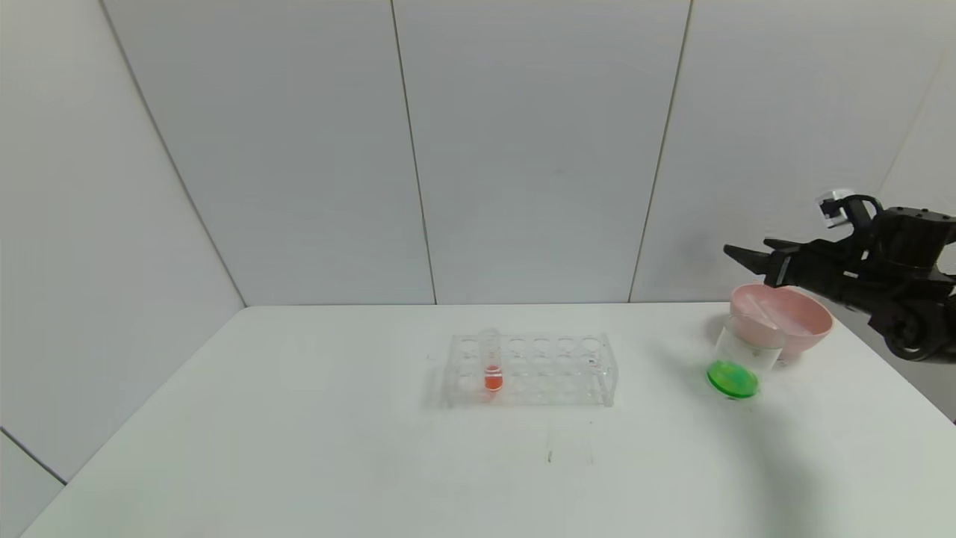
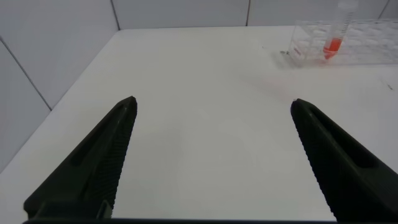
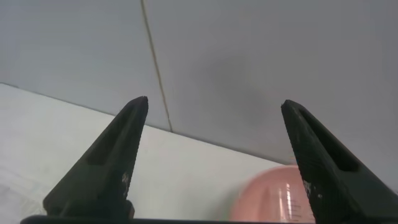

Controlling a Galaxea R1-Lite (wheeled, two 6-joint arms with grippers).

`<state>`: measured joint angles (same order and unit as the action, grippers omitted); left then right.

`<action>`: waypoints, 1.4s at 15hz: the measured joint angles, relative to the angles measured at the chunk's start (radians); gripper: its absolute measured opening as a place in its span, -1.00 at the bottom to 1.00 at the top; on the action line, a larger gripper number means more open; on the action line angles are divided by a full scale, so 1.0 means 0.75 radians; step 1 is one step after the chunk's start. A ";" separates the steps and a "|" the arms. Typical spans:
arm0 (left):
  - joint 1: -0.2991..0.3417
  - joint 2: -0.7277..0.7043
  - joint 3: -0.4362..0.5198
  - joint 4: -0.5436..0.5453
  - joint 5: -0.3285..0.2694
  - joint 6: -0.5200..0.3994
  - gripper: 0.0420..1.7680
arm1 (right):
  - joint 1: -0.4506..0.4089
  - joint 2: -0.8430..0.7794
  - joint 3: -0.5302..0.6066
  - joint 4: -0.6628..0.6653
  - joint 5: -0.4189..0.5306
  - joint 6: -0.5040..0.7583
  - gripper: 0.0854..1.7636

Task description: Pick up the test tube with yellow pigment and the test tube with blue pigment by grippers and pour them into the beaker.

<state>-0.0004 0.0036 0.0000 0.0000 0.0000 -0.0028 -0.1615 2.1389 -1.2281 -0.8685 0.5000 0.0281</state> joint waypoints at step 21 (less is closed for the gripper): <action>0.000 0.000 0.000 0.000 0.000 0.000 1.00 | -0.008 -1.484 1.063 -0.500 -0.294 0.052 0.92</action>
<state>-0.0004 0.0036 0.0000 0.0000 0.0000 -0.0028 -0.1672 1.0260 -0.4311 -1.2438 0.2794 0.0672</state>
